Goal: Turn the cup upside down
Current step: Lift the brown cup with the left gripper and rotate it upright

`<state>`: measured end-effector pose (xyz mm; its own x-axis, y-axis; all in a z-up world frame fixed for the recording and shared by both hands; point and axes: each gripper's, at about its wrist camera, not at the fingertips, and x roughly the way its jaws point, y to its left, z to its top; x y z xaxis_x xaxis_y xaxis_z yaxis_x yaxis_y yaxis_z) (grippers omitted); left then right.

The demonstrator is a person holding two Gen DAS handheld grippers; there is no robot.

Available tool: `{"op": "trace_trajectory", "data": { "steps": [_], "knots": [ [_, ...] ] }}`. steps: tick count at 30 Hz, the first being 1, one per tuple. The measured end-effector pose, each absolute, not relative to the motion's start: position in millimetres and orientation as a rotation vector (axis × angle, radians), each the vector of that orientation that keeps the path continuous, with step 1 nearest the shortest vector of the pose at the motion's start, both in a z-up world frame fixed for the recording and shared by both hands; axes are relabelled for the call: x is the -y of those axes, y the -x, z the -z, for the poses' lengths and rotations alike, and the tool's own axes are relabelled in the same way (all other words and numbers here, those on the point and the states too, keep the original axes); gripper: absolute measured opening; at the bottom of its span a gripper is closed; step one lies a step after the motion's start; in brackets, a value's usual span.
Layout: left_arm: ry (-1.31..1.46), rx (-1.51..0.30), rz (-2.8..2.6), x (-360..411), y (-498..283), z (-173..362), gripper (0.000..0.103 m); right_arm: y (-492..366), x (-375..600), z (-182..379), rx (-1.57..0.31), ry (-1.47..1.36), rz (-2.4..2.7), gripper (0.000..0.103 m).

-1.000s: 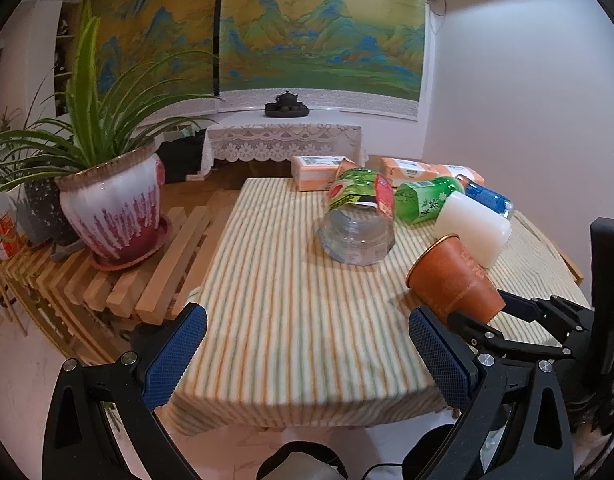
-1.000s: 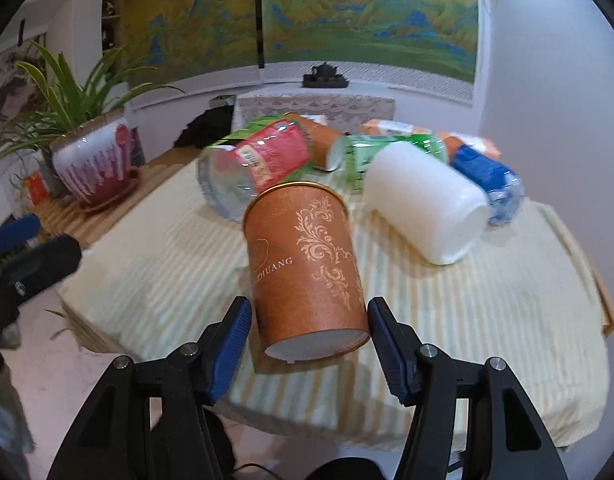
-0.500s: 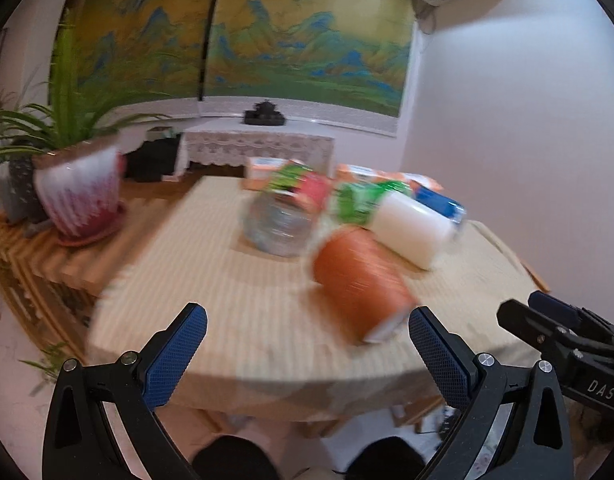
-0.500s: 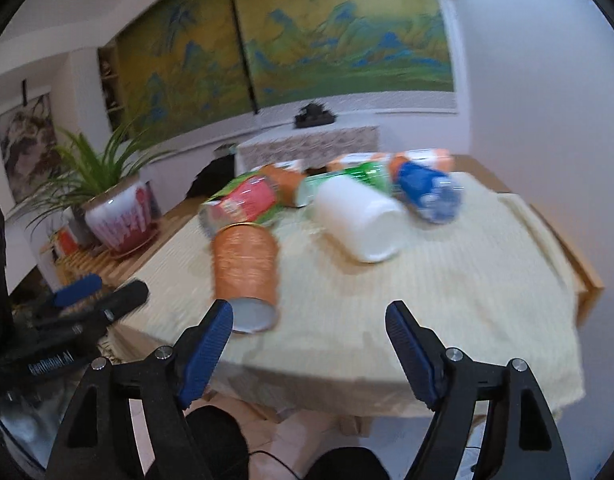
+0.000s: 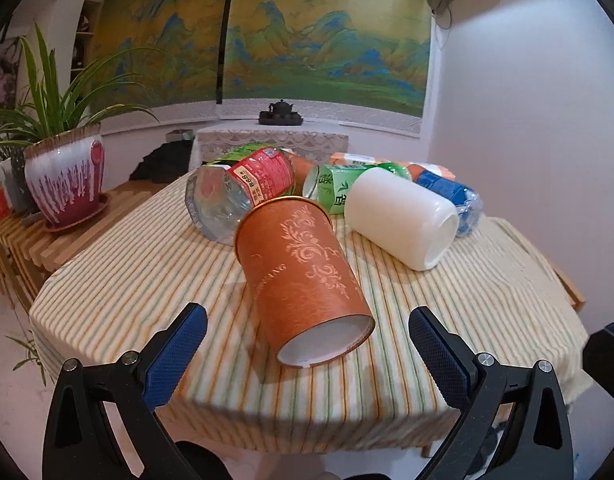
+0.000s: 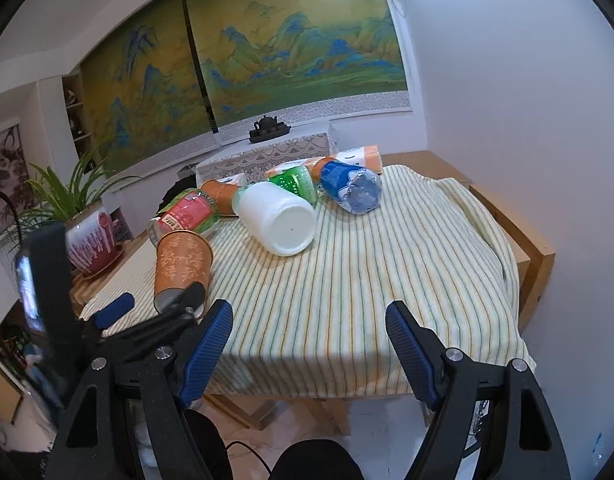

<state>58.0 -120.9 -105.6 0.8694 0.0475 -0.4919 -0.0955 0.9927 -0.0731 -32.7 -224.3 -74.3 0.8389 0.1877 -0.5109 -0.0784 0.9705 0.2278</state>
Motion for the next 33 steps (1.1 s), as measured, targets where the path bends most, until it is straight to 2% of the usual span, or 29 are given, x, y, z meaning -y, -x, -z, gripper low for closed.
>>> {"op": "trace_trajectory", "data": {
  "steps": [6, 12, 21, 33],
  "knots": [
    [0.078, -0.503, -0.120, 121, -61, 112, 0.092, 27, 226, 76, -0.566, -0.212, -0.149, 0.075],
    [0.076, -0.527, -0.110, 111, -63, 116, 0.068, 25, 223, 77, -0.566, -0.213, -0.152, 0.075],
    [0.073, -0.542, -0.057, 98, -62, 115, 0.066, 20, 218, 78, -0.570, -0.214, -0.143, 0.075],
    [0.038, -0.554, 0.058, 74, -57, 88, 0.064, 16, 206, 82, -0.586, -0.220, -0.154, 0.075]
  ]
}}
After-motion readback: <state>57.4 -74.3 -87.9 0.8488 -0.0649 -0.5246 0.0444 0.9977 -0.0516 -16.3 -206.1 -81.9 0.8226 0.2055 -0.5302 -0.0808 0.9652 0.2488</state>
